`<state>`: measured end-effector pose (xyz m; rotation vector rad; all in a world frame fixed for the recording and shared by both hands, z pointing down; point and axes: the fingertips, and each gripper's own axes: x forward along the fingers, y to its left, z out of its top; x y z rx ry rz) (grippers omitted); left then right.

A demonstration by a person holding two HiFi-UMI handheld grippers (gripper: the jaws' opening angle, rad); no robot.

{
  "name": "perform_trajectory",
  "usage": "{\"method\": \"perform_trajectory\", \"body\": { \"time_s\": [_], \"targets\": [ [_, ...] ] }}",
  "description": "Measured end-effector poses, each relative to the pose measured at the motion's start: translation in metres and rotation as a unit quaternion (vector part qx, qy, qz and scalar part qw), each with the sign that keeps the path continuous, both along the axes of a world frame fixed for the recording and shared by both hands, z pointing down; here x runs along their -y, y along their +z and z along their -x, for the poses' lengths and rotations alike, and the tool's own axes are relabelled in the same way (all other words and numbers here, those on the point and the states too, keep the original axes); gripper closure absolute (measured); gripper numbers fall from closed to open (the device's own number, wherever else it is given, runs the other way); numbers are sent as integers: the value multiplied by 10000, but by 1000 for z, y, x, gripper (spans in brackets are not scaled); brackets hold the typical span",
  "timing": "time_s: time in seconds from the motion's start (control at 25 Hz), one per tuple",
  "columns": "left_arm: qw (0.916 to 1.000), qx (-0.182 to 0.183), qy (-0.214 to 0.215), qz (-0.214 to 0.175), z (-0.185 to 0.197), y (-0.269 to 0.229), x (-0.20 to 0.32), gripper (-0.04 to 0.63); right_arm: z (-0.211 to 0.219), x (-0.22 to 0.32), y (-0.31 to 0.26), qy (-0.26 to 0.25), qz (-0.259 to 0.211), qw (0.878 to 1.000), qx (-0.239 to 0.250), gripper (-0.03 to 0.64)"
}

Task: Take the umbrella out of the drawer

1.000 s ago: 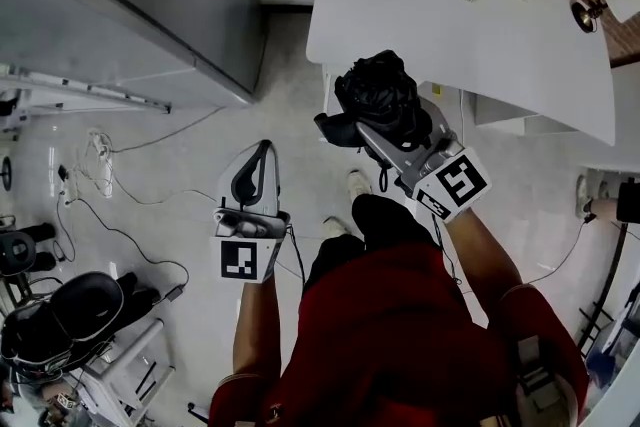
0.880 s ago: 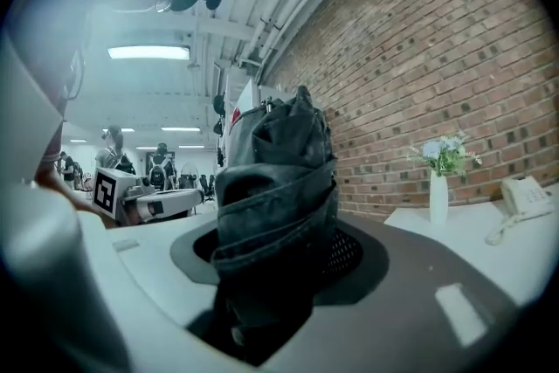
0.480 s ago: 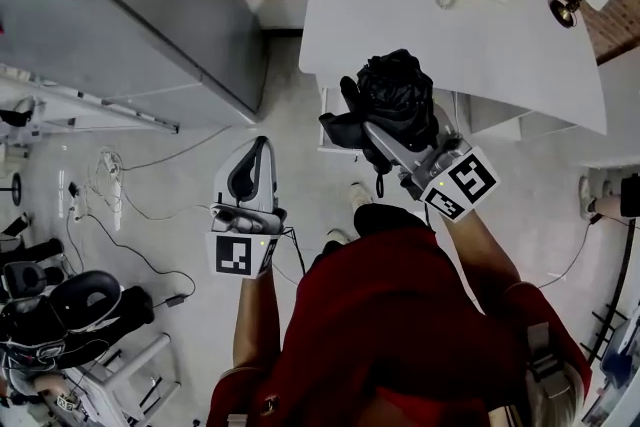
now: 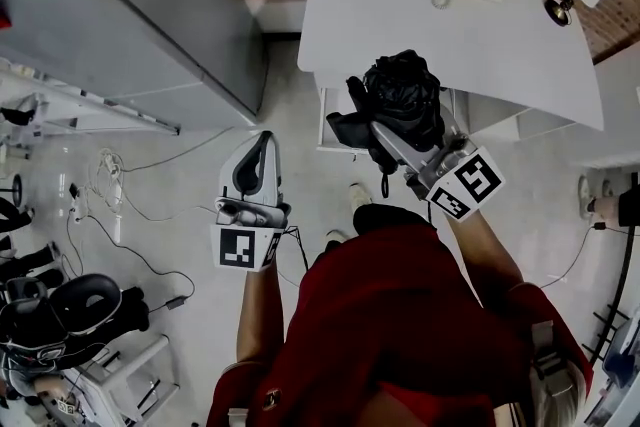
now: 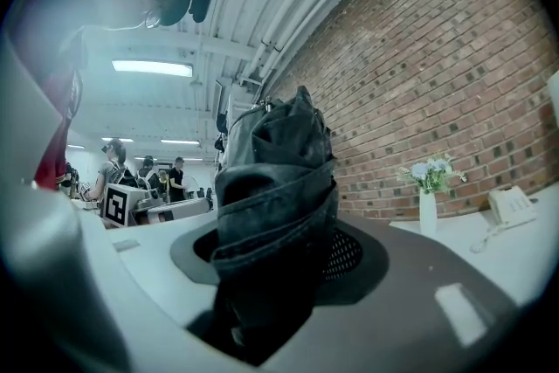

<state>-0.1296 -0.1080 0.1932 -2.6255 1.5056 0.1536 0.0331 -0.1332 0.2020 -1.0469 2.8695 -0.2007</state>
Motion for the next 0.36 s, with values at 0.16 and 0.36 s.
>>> {"method": "perform_trajectory", "body": {
  "time_s": [0.16,0.36],
  "targets": [
    [10000,-29,-7,-27,0,-3,-2,591,-1,-1,-1,14,-15,10000,-5,371],
    [10000,0,-5,-1,2,-2,-2,589,-2,2,0,40,-14,10000,-25,371]
  ]
}}
